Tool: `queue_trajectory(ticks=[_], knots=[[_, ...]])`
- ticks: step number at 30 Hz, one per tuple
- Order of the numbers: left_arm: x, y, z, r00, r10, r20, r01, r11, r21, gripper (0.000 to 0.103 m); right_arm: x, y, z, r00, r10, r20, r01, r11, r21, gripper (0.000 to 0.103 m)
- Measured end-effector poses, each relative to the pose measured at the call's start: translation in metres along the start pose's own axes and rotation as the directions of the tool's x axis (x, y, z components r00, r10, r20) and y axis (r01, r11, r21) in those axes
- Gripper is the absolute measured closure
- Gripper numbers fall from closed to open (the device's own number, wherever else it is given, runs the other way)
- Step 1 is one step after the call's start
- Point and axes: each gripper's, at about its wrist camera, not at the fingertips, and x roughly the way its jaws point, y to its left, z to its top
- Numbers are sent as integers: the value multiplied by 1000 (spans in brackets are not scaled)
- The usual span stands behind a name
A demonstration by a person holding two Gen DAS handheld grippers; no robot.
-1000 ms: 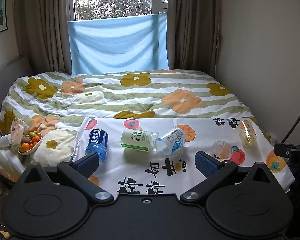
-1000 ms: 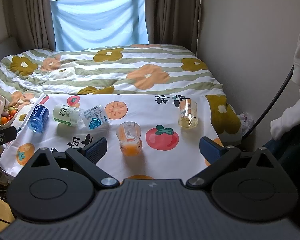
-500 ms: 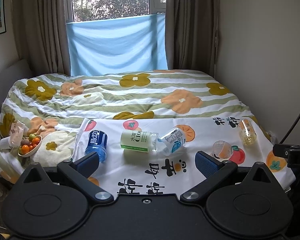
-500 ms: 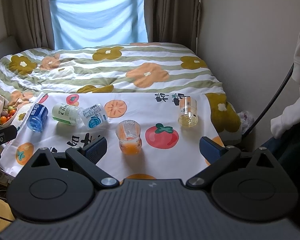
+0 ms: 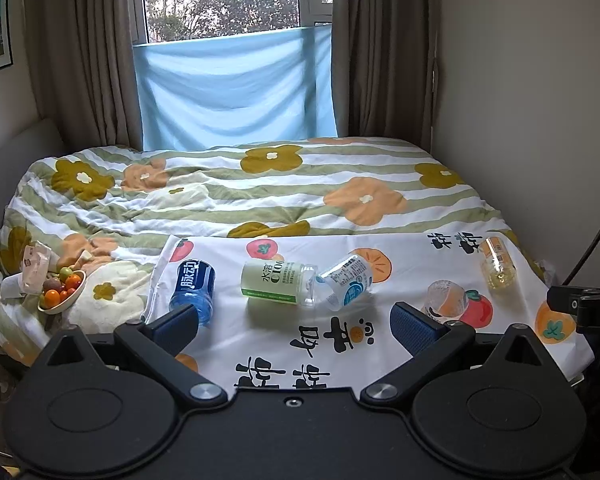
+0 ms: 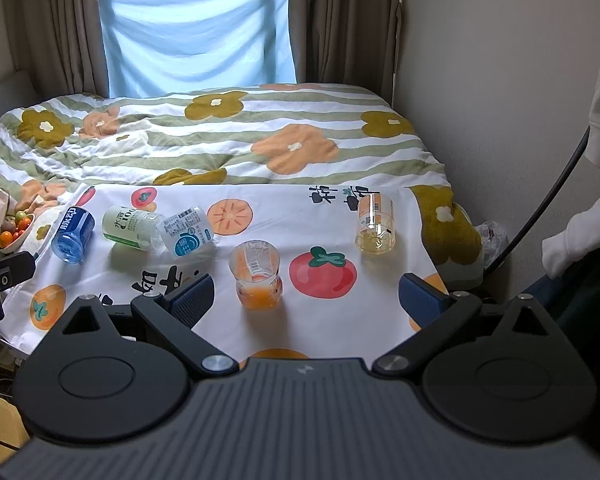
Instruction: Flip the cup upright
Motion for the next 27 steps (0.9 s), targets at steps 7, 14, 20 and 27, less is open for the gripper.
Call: queue_trajectory(ticks=[7, 14, 20, 27], knots=[[0, -1, 0, 1000, -2, 3, 2, 1000, 3, 0, -1, 0, 0, 1000, 0, 0, 0, 1000, -2, 0], [-1, -1, 1, 1000, -6, 10, 6, 1000, 4, 0, -1, 1, 1, 1000, 1, -1, -1, 1000, -1, 0], [-2, 1, 0, 1000, -9, 13, 9, 1000, 1, 0, 1, -1, 0, 1000, 3, -3, -3, 1000, 0, 0], [-4, 0, 0, 1000, -5, 23, 5, 1000, 6, 0, 1, 0, 0, 1000, 3, -3, -3, 1000, 0, 0]])
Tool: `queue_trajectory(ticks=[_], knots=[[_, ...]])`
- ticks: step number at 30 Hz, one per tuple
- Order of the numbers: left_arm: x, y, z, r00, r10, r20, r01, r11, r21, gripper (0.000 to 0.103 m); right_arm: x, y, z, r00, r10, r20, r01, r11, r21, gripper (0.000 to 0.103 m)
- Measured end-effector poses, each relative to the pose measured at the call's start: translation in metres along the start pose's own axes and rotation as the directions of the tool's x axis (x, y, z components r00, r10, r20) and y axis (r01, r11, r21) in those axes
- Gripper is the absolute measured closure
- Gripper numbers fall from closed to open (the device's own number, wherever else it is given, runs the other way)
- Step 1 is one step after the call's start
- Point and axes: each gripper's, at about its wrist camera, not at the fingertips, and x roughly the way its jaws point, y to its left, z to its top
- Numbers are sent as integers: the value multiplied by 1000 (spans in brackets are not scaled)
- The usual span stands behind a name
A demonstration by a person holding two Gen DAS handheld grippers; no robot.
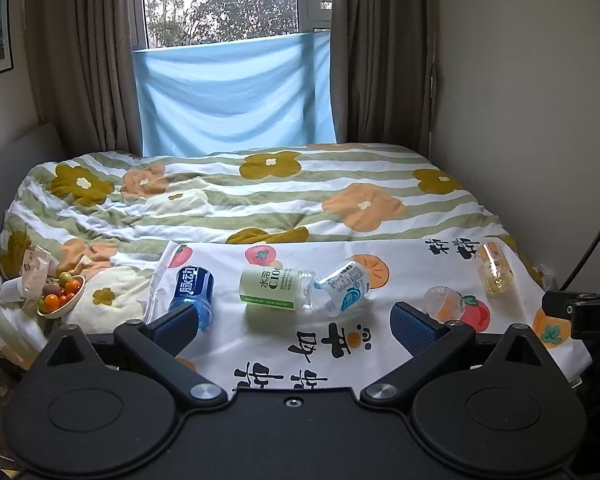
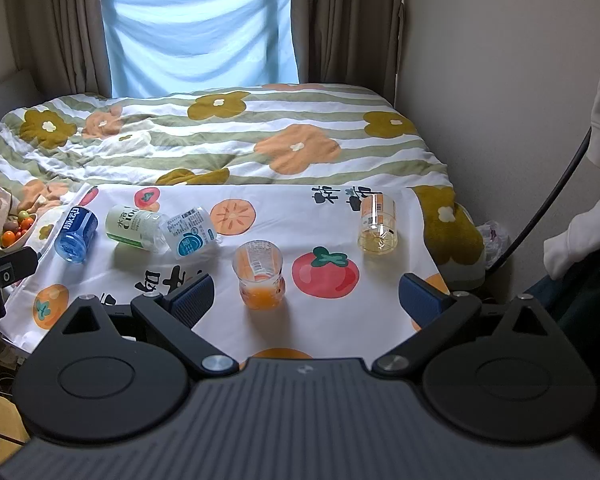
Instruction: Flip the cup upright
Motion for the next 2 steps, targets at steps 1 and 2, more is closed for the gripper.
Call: queue_trajectory(ticks=[1, 2], knots=[[-1, 0, -1, 1000, 1, 3, -1, 1000, 1, 0, 0, 0, 0, 1000, 0, 0, 0, 1000, 0, 0], [-1, 0, -1, 1000, 1, 3, -1, 1000, 2, 0, 0, 0, 0, 1000, 0, 0, 0, 1000, 0, 0]])
